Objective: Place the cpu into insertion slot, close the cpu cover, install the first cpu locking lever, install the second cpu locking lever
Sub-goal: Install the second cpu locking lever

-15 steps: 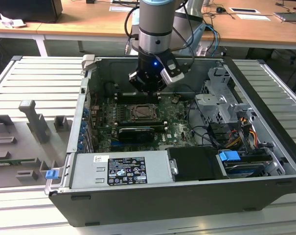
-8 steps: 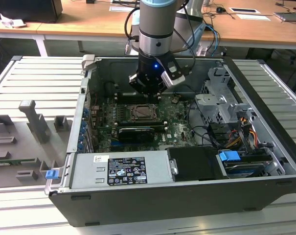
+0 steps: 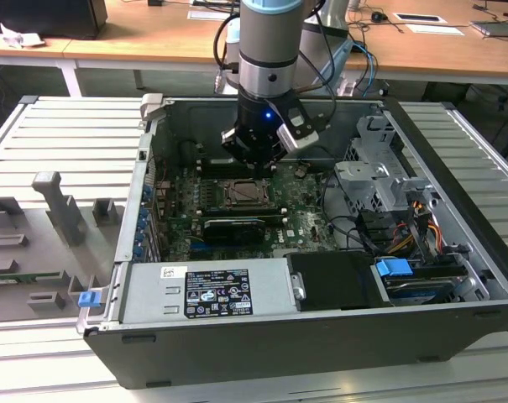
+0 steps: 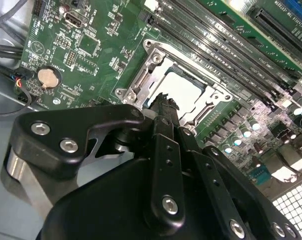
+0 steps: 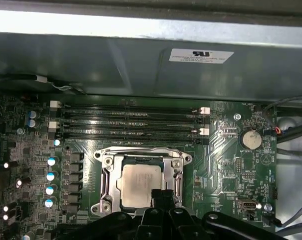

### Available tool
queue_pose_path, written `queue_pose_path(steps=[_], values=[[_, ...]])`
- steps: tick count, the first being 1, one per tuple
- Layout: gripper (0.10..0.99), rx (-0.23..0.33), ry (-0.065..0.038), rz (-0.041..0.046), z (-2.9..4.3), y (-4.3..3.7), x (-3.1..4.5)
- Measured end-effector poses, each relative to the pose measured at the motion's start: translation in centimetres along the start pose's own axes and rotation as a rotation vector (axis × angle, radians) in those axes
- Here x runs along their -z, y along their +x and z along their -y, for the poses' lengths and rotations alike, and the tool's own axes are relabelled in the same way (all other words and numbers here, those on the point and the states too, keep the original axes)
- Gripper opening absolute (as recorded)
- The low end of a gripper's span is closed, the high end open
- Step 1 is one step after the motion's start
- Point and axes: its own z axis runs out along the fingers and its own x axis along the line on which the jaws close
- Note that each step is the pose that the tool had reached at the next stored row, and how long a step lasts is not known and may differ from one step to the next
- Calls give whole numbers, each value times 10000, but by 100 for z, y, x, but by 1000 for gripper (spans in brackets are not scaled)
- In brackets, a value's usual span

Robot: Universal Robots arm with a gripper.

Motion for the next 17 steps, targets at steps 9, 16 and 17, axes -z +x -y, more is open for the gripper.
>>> queue_pose_path(steps=[9,16,17], values=[[106,1,0,0,83,3,5],[106,1,-1,0,157,6,9],[106,0,0,0,164,6,10]])
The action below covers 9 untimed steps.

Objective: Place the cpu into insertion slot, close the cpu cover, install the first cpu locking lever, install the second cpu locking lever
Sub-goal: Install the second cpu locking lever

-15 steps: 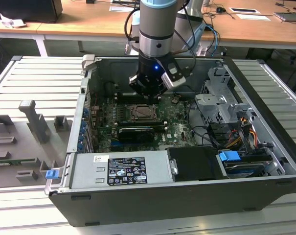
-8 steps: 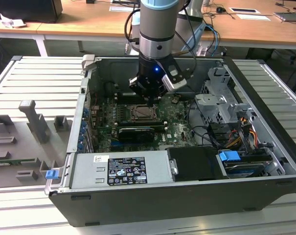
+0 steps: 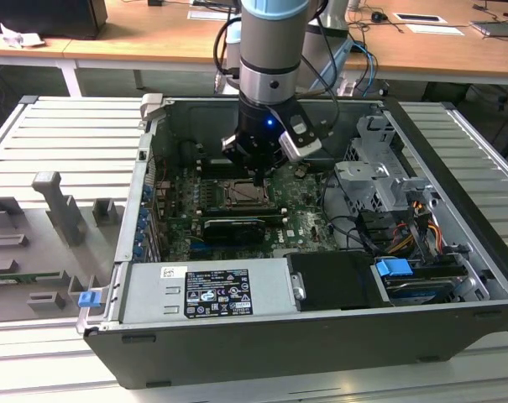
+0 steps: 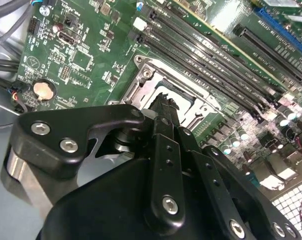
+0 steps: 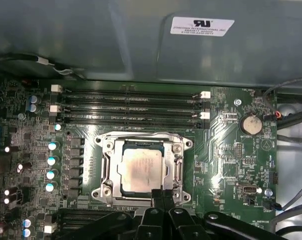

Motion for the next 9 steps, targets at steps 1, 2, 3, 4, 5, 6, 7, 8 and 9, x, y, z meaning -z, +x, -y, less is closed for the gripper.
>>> queue_pose_path(steps=[1,2,3,4,5,6,7,8,9], values=[[106,0,1,0,17,1,1],[106,0,0,0,30,1,2],[106,0,0,0,38,1,2],[106,0,-1,0,45,2,3],[106,0,0,0,54,2,3],[106,0,0,0,61,2,4],[106,0,0,0,72,3,4],[106,0,0,0,79,3,5],[106,0,0,-1,86,3,5]])
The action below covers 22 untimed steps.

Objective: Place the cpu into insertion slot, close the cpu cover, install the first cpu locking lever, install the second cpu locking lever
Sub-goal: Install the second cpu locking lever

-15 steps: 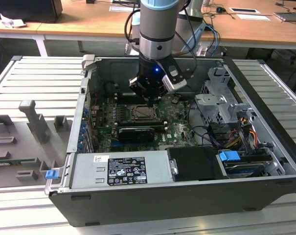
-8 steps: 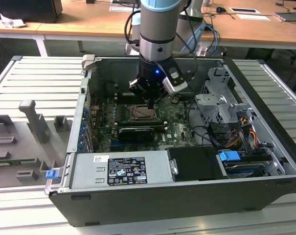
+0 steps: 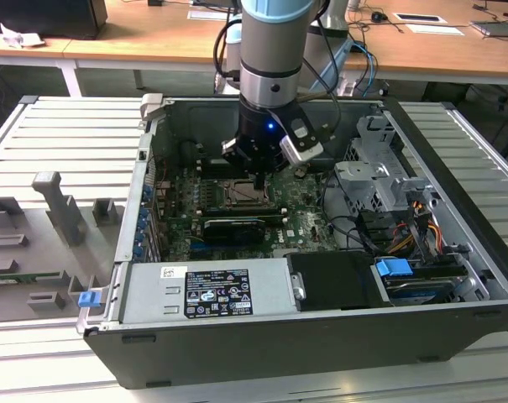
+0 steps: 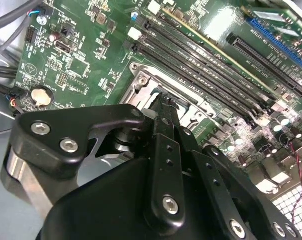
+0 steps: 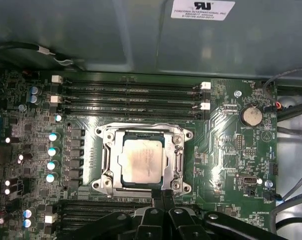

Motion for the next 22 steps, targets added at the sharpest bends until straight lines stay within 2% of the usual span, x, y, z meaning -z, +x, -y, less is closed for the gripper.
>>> queue_pose_path(steps=[10,14,16,17,18,19,22], values=[[106,1,0,1,98,4,6],[106,0,-22,2,202,7,12],[106,-9,-340,14,204,17,12],[106,-11,-445,16,204,25,12],[106,-13,-596,17,204,43,12],[106,-15,-647,15,205,61,9],[106,-15,-711,15,208,125,-4]])
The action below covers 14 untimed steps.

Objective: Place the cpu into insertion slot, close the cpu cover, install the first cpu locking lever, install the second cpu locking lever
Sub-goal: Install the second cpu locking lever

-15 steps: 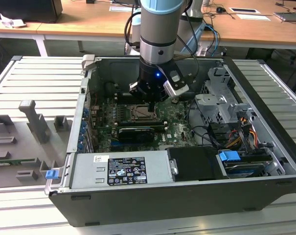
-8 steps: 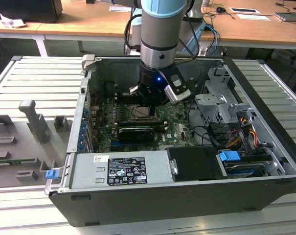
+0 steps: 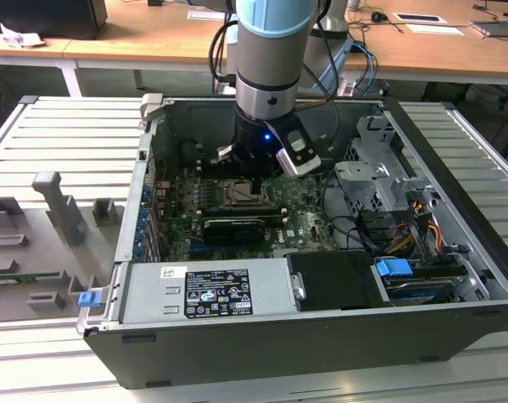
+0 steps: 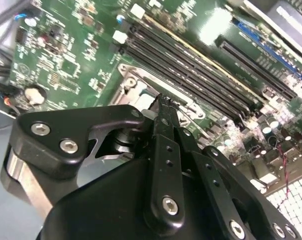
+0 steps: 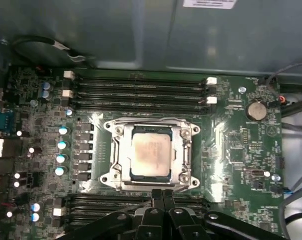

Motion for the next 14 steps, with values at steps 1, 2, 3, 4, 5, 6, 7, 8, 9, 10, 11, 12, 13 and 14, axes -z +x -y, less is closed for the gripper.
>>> queue_pose_path(steps=[1,2,3,4,5,6,7,8,9,10,11,12,13,14], values=[[106,-2,-13,-2,4,27,-11],[106,-4,-14,-6,11,44,-23],[106,-3,-15,-11,16,51,-35],[106,-3,-16,-12,21,54,-48],[106,-3,-15,-14,25,56,-63],[106,-2,-16,-15,28,57,-84],[106,-3,-17,-15,29,57,-93],[106,-3,-18,-15,30,57,-101],[106,-4,-17,-15,32,58,-110],[106,-5,-16,-16,33,61,-109],[106,-5,-16,-13,33,65,-110],[106,-4,-18,-12,33,73,-111],[106,-4,-19,-8,32,90,-111],[106,-3,-17,-7,33,106,-118]])
